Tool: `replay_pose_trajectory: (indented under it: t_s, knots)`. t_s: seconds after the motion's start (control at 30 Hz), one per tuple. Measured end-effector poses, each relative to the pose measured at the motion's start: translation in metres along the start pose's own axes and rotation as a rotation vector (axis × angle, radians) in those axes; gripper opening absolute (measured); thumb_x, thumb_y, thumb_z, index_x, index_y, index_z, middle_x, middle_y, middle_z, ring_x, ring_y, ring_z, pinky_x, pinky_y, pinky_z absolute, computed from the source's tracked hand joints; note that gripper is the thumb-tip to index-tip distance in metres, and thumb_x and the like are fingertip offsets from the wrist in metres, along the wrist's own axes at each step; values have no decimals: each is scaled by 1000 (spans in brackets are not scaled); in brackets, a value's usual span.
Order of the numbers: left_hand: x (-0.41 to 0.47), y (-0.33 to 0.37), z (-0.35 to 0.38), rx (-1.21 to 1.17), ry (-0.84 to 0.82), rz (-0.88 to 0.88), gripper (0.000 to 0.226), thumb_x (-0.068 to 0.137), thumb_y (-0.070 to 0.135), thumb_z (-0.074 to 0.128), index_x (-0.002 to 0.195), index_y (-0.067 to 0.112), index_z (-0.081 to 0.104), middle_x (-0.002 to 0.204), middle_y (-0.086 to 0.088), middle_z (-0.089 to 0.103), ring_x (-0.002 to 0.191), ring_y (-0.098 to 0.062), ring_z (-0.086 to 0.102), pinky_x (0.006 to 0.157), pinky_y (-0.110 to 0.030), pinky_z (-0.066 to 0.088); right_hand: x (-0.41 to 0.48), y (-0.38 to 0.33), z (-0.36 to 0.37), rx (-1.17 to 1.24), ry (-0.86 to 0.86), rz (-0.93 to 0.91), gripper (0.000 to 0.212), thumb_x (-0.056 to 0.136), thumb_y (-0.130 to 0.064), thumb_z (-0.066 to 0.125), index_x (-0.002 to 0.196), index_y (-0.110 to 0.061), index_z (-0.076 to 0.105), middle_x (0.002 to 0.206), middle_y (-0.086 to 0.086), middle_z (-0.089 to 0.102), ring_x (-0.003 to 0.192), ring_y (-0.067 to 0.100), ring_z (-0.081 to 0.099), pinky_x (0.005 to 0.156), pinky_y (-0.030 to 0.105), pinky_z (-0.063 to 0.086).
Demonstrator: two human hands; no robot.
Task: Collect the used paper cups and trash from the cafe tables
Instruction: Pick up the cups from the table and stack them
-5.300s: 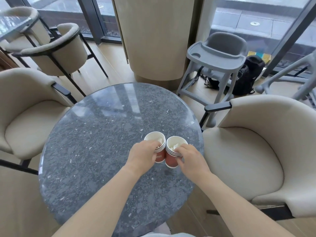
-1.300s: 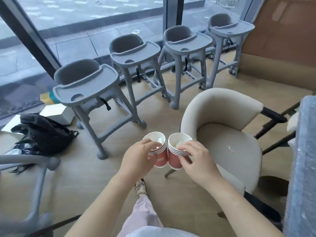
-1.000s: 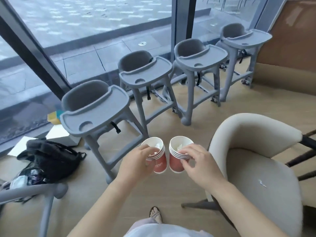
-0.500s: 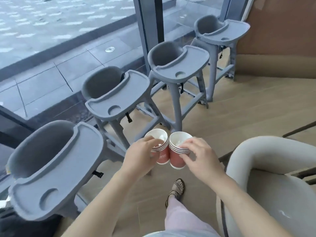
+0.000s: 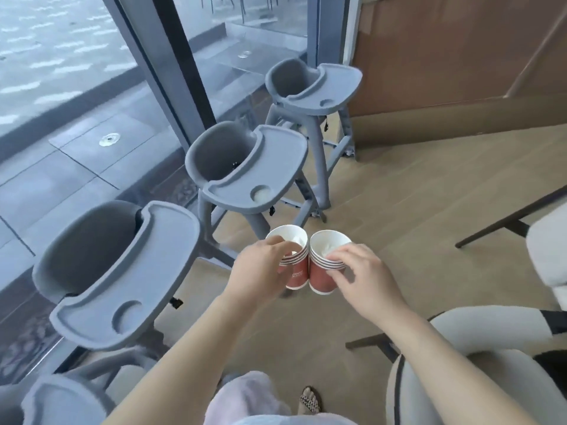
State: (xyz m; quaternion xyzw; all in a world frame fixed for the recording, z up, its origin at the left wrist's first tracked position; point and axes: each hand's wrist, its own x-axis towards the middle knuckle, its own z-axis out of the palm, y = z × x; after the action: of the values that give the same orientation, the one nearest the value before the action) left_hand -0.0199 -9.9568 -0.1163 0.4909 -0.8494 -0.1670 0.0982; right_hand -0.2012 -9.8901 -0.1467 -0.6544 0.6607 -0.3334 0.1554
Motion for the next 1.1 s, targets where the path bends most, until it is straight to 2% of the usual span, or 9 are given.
replay_pose_trajectory:
  t_s: [0.07,0.17,0.33,0.63,0.7,0.87,0.97,1.1]
  knots:
    - [29,1,3,-18,0,40,36,77,16,58,110,31,63,104,9,62,89,-19,59,67,-31,48,17,14,-5,-20,28,27,21,71,-5,74,90,-13,69,93,-3,67,91,23,59,76,32,50]
    - [70,4,8,-32,-20,114,36,76,17,59,109,31,63,104,10,62,85,-17,60,64,-28,45,41,31,-13,-62,68,79,21,71,-6,73,90,-13,69,93,-3,67,89,21,59,76,27,47]
    - [155,6,17,-63,-45,239,37,75,16,61,109,31,63,104,8,63,92,-21,60,67,-35,50,93,63,-23,-107,150,160,20,72,-4,72,90,-12,68,93,-2,67,89,22,59,77,26,45]
    - [316,23,9,-38,-75,506,36,74,15,58,106,30,65,98,6,65,79,-21,62,62,-28,46,194,116,-51,-174,336,316,21,73,-7,73,92,-16,68,95,-5,66,91,19,60,77,26,44]
    - [345,29,8,-43,-90,551,36,74,15,58,106,30,65,99,7,65,81,-21,62,63,-27,45,212,126,-56,-196,376,334,22,73,-7,73,91,-17,67,94,-6,65,90,19,60,77,25,44]
    - [401,50,17,-38,-148,663,37,74,15,57,108,29,64,97,6,64,80,-21,61,64,-30,46,233,148,-70,-250,449,394,21,73,-6,73,89,-17,66,95,-7,63,89,18,59,78,22,43]
    - [426,72,29,-60,-180,730,34,75,15,56,105,27,65,96,4,64,84,-24,60,66,-34,49,235,167,-83,-264,490,449,19,75,-6,71,89,-16,65,96,-7,61,91,17,58,78,25,44]
    - [456,111,50,-77,-232,821,31,76,17,59,104,28,65,93,6,63,82,-22,59,64,-29,46,231,198,-105,-272,530,555,16,77,-8,70,90,-16,64,97,-9,59,93,15,56,79,23,40]
